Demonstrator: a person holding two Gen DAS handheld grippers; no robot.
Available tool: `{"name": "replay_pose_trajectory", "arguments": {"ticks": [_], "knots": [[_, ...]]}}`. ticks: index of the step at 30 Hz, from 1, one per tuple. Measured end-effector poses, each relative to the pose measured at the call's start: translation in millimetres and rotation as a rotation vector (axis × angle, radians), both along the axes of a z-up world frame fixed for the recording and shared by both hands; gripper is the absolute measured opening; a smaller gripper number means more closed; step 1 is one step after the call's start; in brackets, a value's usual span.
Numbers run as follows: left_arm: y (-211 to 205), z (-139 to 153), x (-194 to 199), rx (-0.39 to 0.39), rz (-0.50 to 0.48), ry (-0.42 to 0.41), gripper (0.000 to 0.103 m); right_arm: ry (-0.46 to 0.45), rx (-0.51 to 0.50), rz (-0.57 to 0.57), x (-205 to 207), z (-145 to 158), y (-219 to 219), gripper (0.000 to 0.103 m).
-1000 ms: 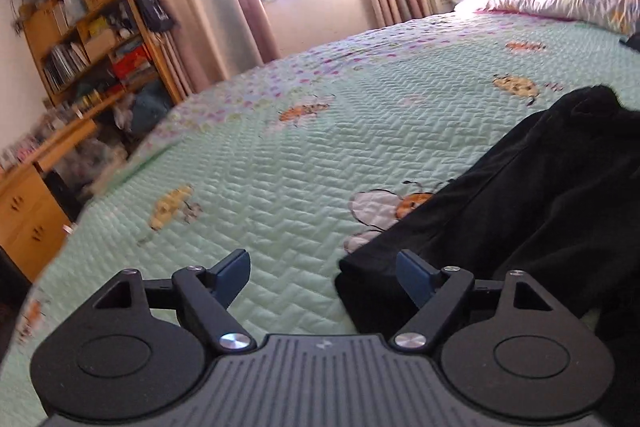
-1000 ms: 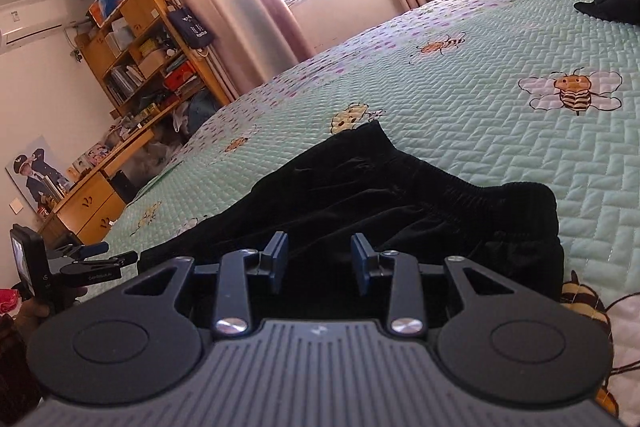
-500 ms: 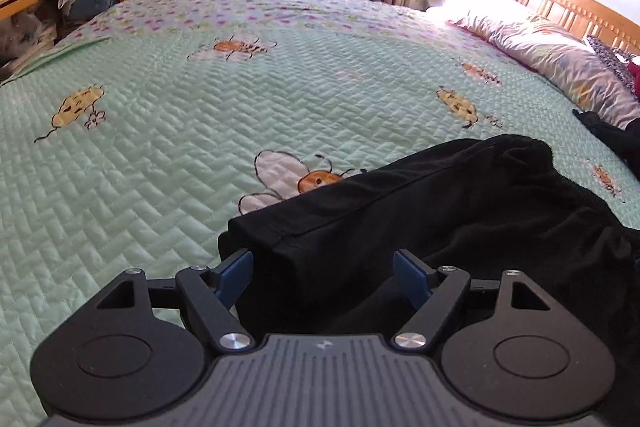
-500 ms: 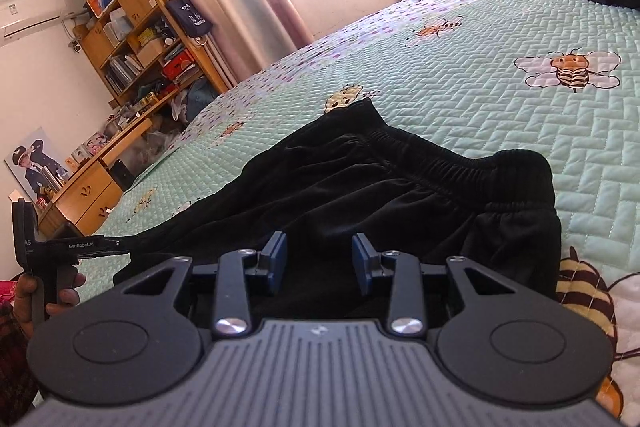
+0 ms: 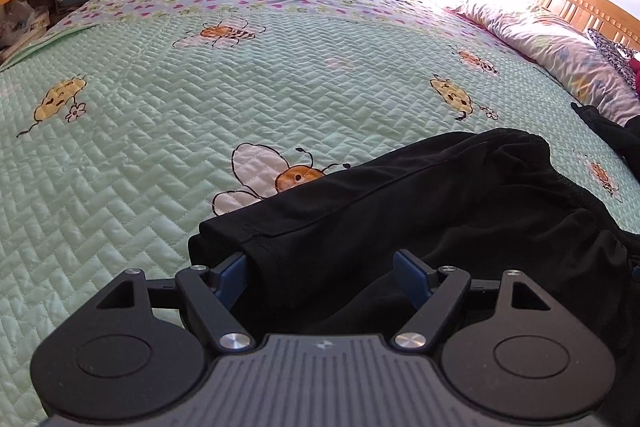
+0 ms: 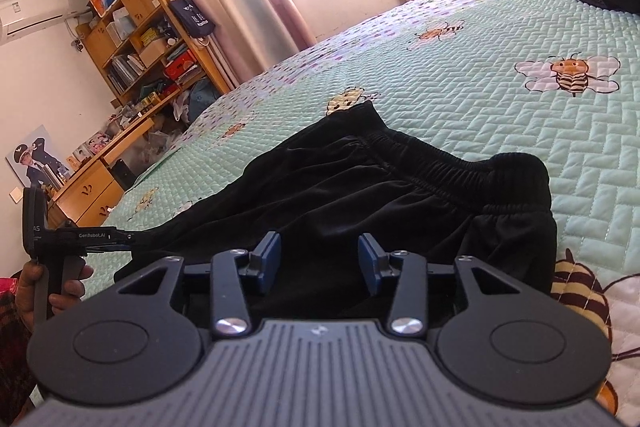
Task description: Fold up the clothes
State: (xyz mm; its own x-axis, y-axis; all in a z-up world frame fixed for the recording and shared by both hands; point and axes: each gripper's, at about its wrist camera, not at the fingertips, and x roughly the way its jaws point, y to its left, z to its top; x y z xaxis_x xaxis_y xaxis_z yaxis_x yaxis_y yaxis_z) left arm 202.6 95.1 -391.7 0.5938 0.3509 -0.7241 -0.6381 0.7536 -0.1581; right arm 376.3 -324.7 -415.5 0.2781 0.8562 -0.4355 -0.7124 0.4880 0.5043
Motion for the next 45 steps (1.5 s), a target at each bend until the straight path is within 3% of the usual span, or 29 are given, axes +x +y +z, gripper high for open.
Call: {"name": "replay_pose_trajectory", "arguments": {"ticks": [3, 8, 10, 15, 20, 24, 27, 31, 35, 38, 45], "knots": [[6.9, -1.6, 8.3, 0.009, 0.033, 0.015, 0.073, 0.005, 0.003, 0.003, -0.8, -0.3, 0.0, 0.047], [29.5, -2.9, 25.6, 0.007, 0.064, 0.051, 0.02, 0.012, -0.003, 0.0, -0.6, -1.8, -1.1, 0.048], [38.7, -3.5, 30.3, 0.022, 0.086, 0.071, 0.01, 0.006, -0.002, 0.002, -1.3, -0.8, -1.2, 0.048], [53.5, -4.8, 37.5, 0.101, 0.163, 0.159, 0.009, -0.019, -0.011, 0.002, -1.4, -1.8, -0.4, 0.048], [48.9, 1.9, 34.9, 0.167, 0.212, 0.152, 0.007, -0.038, 0.047, 0.01, 9.9, 10.2, -1.2, 0.048], [41.3, 5.3, 40.9, 0.24, 0.218, 0.17, 0.007, -0.042, 0.083, 0.014, 51.7, 28.4, 19.0, 0.062], [40.3, 7.9, 40.3, 0.241, 0.24, 0.159, 0.007, -0.073, 0.027, 0.069, 91.0, 39.1, 63.2, 0.063], [40.5, 4.7, 35.7, 0.222, 0.241, 0.151, 0.008, 0.078, -0.048, 0.166, 153.2, 31.3, 125.7, 0.063], [44.4, 3.9, 37.3, 0.219, 0.236, 0.161, 0.008, 0.221, -0.058, 0.195, 189.1, 13.9, 155.9, 0.063], [47.1, 4.3, 40.9, 0.226, 0.23, 0.172, 0.008, 0.243, -0.077, 0.187, 194.6, 6.9, 163.4, 0.063], [49.7, -1.1, 43.7, 0.221, 0.235, 0.192, 0.009, 0.309, -0.105, 0.37, 195.8, 0.2, 175.5, 0.062]]}}
